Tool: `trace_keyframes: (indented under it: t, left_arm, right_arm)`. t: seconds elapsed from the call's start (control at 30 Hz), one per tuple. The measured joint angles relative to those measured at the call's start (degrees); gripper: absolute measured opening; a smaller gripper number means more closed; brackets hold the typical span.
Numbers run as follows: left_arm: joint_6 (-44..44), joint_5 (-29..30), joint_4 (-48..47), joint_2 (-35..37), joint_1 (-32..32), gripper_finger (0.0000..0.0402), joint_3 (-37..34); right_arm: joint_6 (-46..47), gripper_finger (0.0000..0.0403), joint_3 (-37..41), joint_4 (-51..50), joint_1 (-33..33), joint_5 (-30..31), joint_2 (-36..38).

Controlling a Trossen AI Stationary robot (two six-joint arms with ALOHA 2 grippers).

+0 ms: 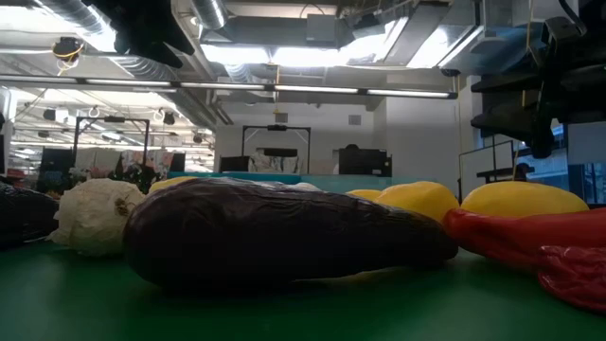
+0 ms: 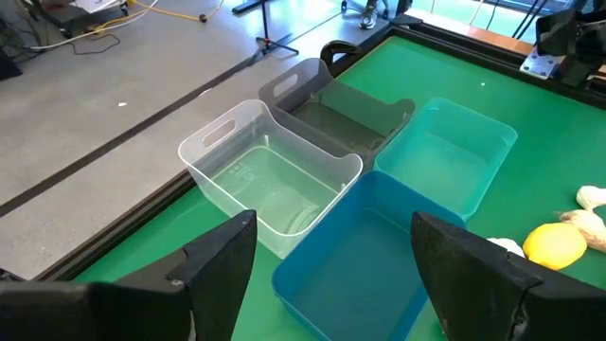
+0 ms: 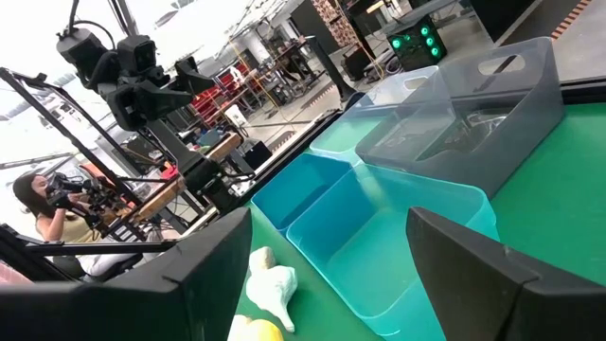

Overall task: Sort produce into baskets
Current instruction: Put the white garlic into the transparent bin

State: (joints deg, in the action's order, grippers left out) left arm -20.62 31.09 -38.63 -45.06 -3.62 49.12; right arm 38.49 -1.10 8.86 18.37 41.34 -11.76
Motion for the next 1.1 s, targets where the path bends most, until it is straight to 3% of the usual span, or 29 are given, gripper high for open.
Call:
trace_keyframes:
  t: [0.53, 0.67, 1.1]
  left_arm:
    - [-1.50, 0.03, 1.66, 0.00, -0.02, 0.0276, 0.00]
    - [-2.19, 0.02, 1.97, 0.00, -0.02, 0.0276, 0.00]
    - [-7.27, 0.24, 2.10, 0.00, -0.28, 0.0276, -0.02]
  right_arm:
    - [0.07, 0.0280, 0.00, 0.27, -0.01, 0.24, -0.01]
    - [0.10, 0.0280, 0.00, 0.04, -0.02, 2.75, 0.01]
    - [-0.26, 0.0280, 0.00, -2.39, 0.00, -0.43, -0.01]
